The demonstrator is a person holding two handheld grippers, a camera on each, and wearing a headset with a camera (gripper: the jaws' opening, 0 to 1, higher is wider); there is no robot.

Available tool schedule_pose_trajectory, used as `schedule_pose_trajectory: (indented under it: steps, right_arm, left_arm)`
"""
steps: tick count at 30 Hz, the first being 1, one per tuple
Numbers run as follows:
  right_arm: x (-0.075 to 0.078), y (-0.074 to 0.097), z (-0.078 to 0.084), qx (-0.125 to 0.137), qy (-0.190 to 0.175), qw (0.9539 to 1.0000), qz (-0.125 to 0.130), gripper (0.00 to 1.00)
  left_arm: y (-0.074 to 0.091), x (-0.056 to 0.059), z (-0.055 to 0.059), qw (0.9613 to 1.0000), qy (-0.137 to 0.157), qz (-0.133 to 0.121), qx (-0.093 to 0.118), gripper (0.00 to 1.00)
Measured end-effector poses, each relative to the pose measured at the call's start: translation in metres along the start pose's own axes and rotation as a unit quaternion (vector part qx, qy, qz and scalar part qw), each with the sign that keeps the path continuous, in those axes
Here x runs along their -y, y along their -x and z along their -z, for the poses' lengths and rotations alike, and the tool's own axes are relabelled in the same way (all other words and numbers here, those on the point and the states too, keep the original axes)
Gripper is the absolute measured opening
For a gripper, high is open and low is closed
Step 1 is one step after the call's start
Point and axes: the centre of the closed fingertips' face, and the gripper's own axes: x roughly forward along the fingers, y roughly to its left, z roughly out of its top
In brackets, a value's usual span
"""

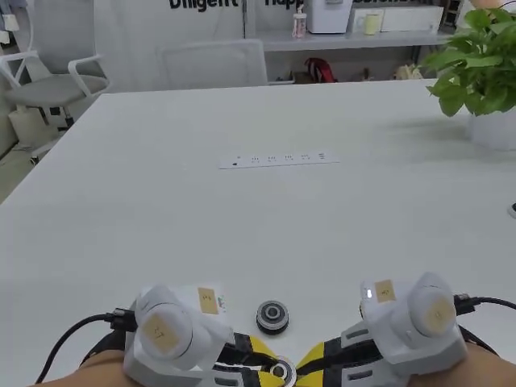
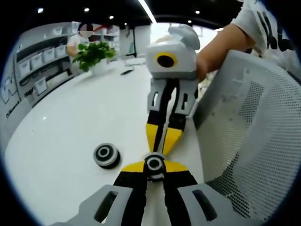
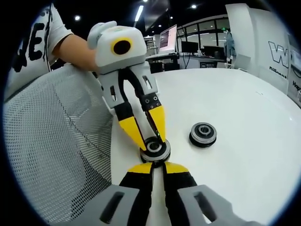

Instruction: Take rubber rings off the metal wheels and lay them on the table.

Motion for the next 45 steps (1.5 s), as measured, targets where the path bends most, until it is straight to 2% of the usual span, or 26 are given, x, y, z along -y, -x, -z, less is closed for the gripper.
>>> schedule_pose_trajectory:
  steps: [10,16,21,27,32,40,45]
  right_arm:
    - [0.004,0.001,0.002,-0.008,-0.035,0.9993,0.006,0.00]
    - [0.006,0.004,0.000,0.004,-0.085,0.9964,0.004,0.00]
    - [0.006,0.007,-0.001,0.011,-0.113,0.9936,0.003,0.00]
    - [0.005,0.008,-0.001,0.011,-0.126,0.9920,0.003,0.00]
    - [0.004,0.010,-0.002,0.005,-0.116,0.9932,0.005,0.00]
    - [0.004,0.011,-0.003,0.013,-0.126,0.9920,0.005,0.00]
    - [0.006,0.012,-0.006,0.036,-0.158,0.9868,0.001,0.00]
  left_arm:
    - [0.000,0.001,0.000,1.0000,-0.005,-0.002,-0.003,0.13]
    - [0.000,0.000,0.000,1.0000,-0.009,-0.003,-0.003,0.12]
    - [0.000,0.000,0.000,1.0000,-0.009,-0.003,-0.003,0.12]
    - [0.000,0.001,0.000,0.9999,-0.010,-0.003,-0.003,0.12]
    - [-0.001,0.002,0.000,0.9999,-0.011,-0.003,-0.003,0.12]
    - [-0.001,0.001,0.000,1.0000,-0.007,-0.003,-0.003,0.12]
    - [-0.001,0.001,0.000,1.0000,-0.007,-0.005,-0.004,0.12]
